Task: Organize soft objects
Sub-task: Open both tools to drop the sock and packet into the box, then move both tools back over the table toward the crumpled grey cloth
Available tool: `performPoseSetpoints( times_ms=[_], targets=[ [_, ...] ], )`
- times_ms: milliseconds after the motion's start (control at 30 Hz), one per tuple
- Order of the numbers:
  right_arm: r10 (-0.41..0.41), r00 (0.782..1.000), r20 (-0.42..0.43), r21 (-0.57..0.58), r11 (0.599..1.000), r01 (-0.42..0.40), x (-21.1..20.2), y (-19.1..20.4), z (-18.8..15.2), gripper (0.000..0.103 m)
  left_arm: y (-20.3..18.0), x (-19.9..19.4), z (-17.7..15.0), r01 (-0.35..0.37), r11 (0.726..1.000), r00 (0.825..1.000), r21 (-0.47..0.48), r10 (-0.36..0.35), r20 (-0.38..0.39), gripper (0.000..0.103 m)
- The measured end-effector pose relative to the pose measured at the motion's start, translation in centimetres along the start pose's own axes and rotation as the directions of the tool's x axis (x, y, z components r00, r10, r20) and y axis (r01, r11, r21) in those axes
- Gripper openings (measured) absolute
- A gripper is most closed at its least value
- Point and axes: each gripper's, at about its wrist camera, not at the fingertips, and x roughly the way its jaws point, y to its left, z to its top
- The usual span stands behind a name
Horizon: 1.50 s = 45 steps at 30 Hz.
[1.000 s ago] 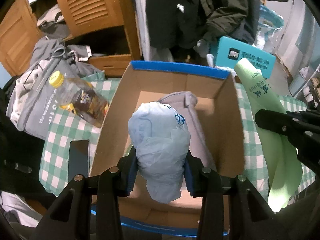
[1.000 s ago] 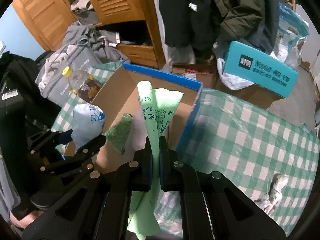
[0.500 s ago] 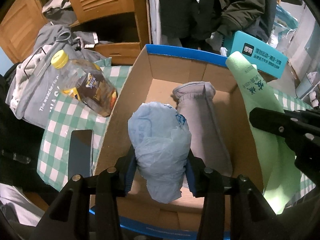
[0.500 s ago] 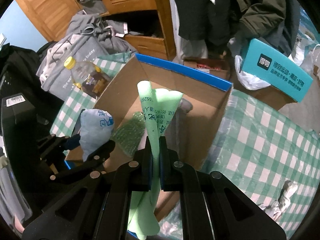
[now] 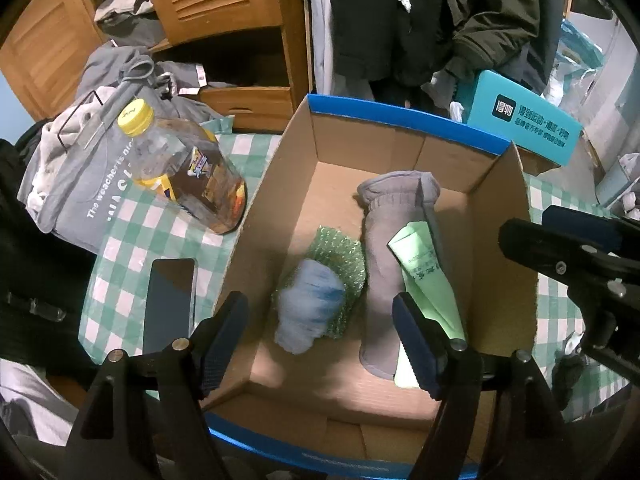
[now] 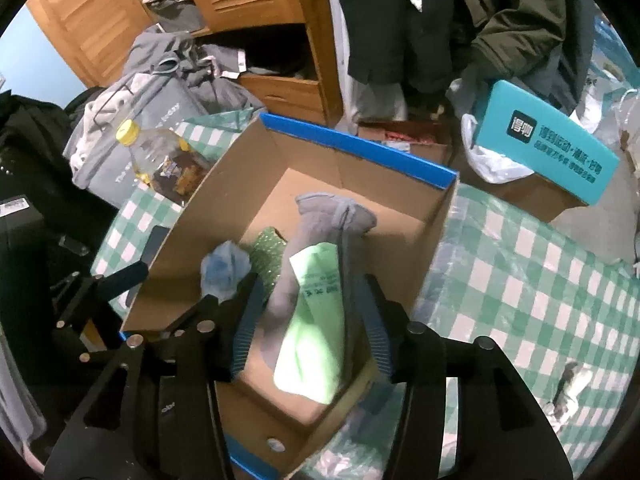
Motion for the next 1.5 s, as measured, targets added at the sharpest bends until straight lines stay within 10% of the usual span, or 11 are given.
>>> performPoseSetpoints(
  times_ms=[1500],
  targets=[
    [-0.150, 0.987, 0.056, 0.142, 0.980, 0.141, -7.5, -10.1, -6.1, 0.056, -11.8, -3.5, -0.6, 0.077, 0.977, 0.996, 0.198, -0.084, 0.023, 0.081]
  ],
)
